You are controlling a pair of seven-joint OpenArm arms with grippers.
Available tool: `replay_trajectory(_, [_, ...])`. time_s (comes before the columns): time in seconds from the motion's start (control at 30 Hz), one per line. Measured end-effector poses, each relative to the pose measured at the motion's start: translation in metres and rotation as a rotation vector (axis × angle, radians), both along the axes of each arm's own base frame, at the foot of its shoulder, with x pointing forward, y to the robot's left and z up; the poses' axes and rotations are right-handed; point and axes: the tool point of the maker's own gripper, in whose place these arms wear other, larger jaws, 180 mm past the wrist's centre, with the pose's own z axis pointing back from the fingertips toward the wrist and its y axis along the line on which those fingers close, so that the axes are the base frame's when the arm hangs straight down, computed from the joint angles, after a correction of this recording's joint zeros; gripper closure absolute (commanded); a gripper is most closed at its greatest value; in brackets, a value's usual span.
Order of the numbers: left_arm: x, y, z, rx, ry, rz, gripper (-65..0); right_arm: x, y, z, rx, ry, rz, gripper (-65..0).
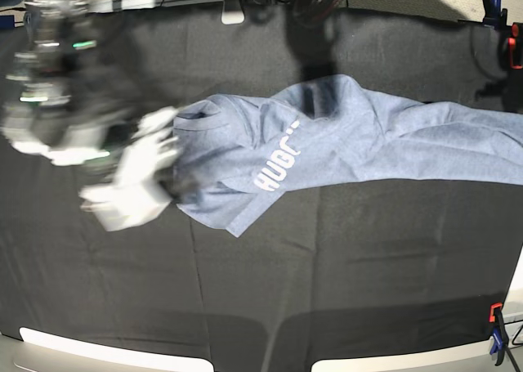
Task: Layout the t-shirt on the table in an organized manner, then fold the t-shirt properly
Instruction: 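Carry the lifted shirt with both grippers and drag it over the table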
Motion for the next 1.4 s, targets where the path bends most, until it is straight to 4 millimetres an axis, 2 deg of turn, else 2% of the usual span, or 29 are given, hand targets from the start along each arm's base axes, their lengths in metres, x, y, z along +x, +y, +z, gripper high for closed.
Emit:
replay_trajectory(0.17, [0.000, 0.000, -0.002, -0.001, 0.011, 0.001, 0.0, -0.025, 0.064, -0.028, -0.094, -0.042, 0.180, -25.4])
replay_trajectory(0.3, [0.000, 0.000, -0.003, -0.001, 0.016, 0.001, 0.0, -0.048, 0.096, -0.062, -0.218, -0.030, 0.321, -25.4])
replay_trajectory(0.4, [0.000, 0.000, -0.003, -0.001, 0.016, 0.001, 0.0, -0.054, 0.114, -0.083, -0.258, 0.001, 0.378, -25.4])
replay_trajectory(0.5, [0.001, 0.000, -0.003, -0.001, 0.019, 0.001, 0.0, -0.054, 0.122, -0.097, -0.301, 0.016, 0.401, -25.4])
replay_trajectory(0.67, [0.000, 0.000, -0.003, -0.002, 0.019, 0.001, 0.0, -0.041, 0.128, -0.089, -0.291, -0.009, 0.393, -25.2])
replay_trajectory(0.77, [0.001, 0.000, -0.003, -0.001, 0.019, 0.001, 0.0, -0.048, 0.127, -0.099, -0.289, 0.043, 0.401, -24.3])
replay_trajectory(0.9, [0.000, 0.000, -0.003, -0.002, 0.019, 0.001, 0.0, -0.050, 0.119, -0.114, -0.329, 0.095, 0.396, -12.9])
replay_trajectory(0.97, [0.001, 0.000, -0.003, -0.001, 0.019, 0.001, 0.0, -0.050, 0.119, -0.115, -0.333, 0.098, 0.395, -3.8])
replay_trajectory(1.0, [0.001, 0.000, -0.003, -0.001, 0.019, 0.001, 0.0, -0.050, 0.119, -0.115, -0.331, 0.098, 0.395, 0.0])
replay_trajectory(1.1, [0.000, 0.000, -0.003, -0.002, 0.019, 0.001, 0.0, -0.049, 0.119, -0.114, -0.333, 0.094, 0.394, 0.0])
replay_trajectory(1.17, [0.001, 0.000, -0.003, -0.001, 0.020, 0.002, 0.0, -0.046, 0.120, -0.103, -0.333, 0.057, 0.388, 0.0])
replay_trajectory(1.3, [0.001, 0.001, -0.004, -0.001, 0.024, 0.004, 0.0, -0.038, 0.130, -0.044, -0.250, -0.084, 0.340, 0.0])
replay_trajectory(1.4, [0.000, 0.001, -0.005, 0.000, 0.029, 0.004, 0.0, -0.033, 0.119, -0.011, -0.198, -0.152, 0.261, 0.0])
